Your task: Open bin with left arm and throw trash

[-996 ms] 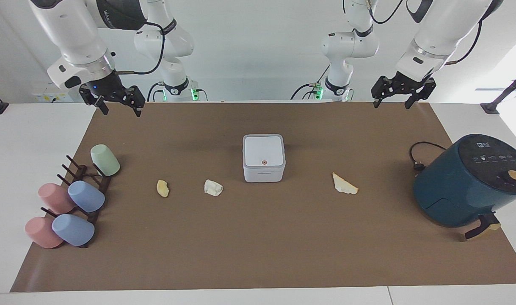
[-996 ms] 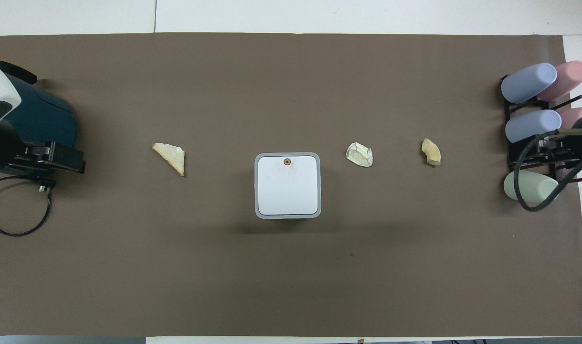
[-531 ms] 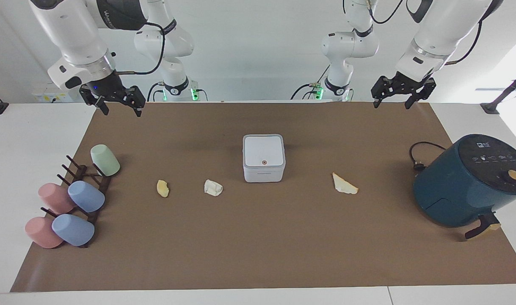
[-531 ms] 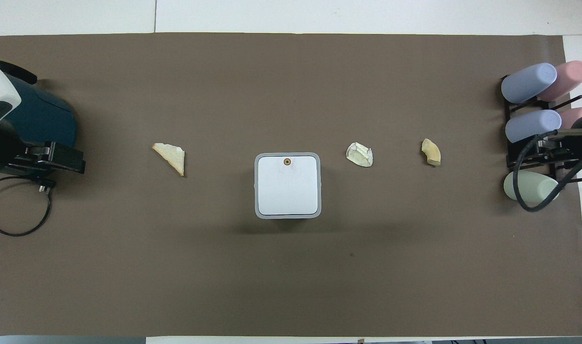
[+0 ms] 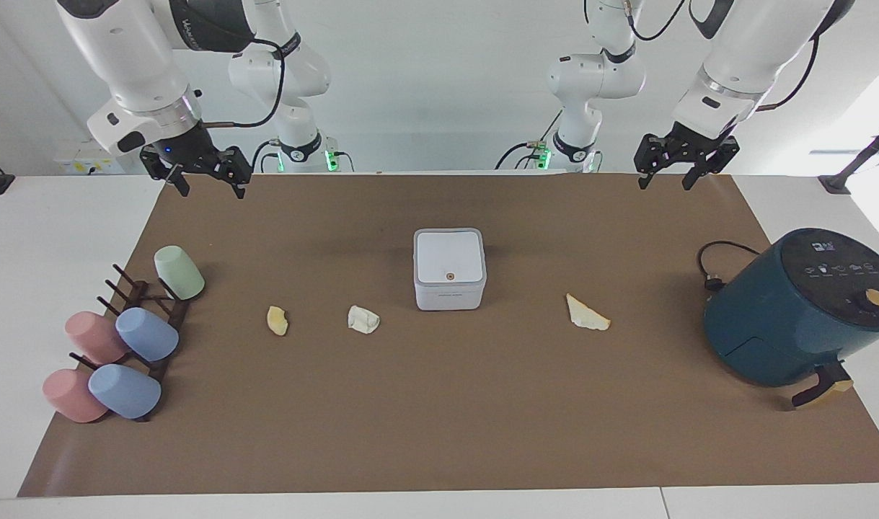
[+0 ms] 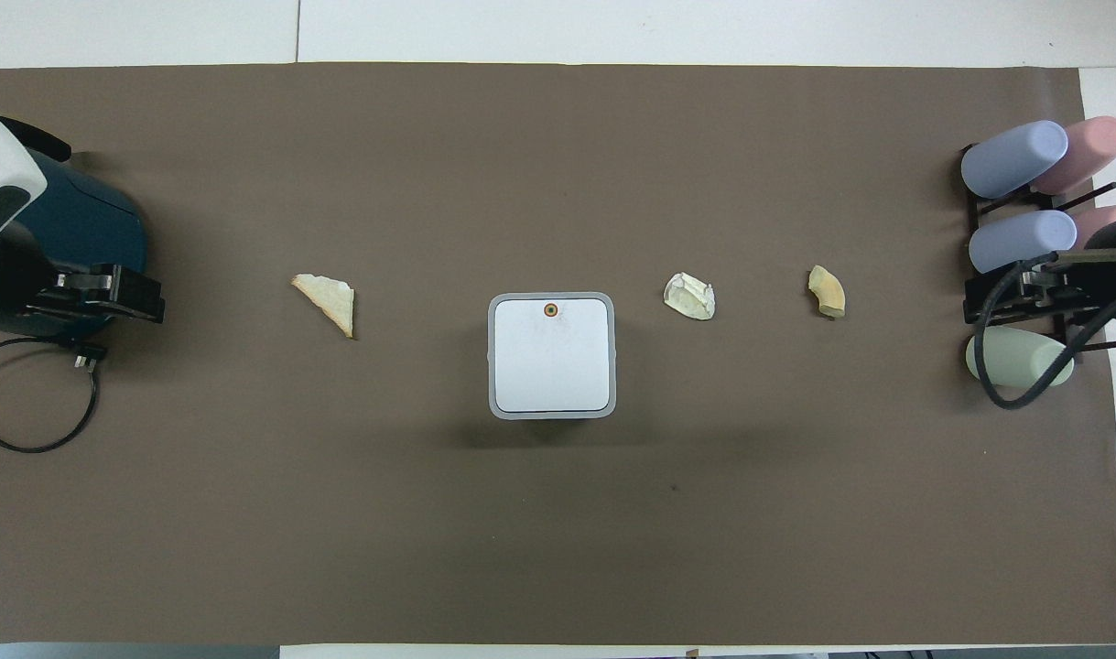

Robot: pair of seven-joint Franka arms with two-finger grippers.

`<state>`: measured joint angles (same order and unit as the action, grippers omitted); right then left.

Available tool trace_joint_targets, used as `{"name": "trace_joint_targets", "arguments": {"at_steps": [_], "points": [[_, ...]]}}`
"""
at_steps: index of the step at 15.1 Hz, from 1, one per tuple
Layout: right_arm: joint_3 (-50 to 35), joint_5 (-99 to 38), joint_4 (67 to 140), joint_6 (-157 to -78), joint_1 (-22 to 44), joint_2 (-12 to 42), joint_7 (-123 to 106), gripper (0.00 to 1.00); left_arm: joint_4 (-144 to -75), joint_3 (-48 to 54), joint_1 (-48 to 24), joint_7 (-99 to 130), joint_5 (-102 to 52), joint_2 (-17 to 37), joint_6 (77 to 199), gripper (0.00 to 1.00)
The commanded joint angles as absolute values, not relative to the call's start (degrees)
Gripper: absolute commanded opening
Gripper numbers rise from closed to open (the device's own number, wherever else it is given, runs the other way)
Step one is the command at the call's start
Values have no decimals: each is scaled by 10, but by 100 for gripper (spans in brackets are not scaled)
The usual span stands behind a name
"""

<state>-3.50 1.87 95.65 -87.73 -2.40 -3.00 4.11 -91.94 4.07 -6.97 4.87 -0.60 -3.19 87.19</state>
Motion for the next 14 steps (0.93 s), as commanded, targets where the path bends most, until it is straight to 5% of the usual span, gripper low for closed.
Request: {"name": "trace_joint_targets", "arguments": {"at_steps": [1,6,14], "points": [[-36,10,965,-890,-25,-32,31,100,-932,38,-105,97,-4,-27,903,0],[-36,10,1053,-1027,-25,-29,28,100,-924,38,-164,162,-27,25,968,0],[-37,9,1120,-1227,-24,69,26,100,-806,38,-270,307,-47,215,1045,0]]}}
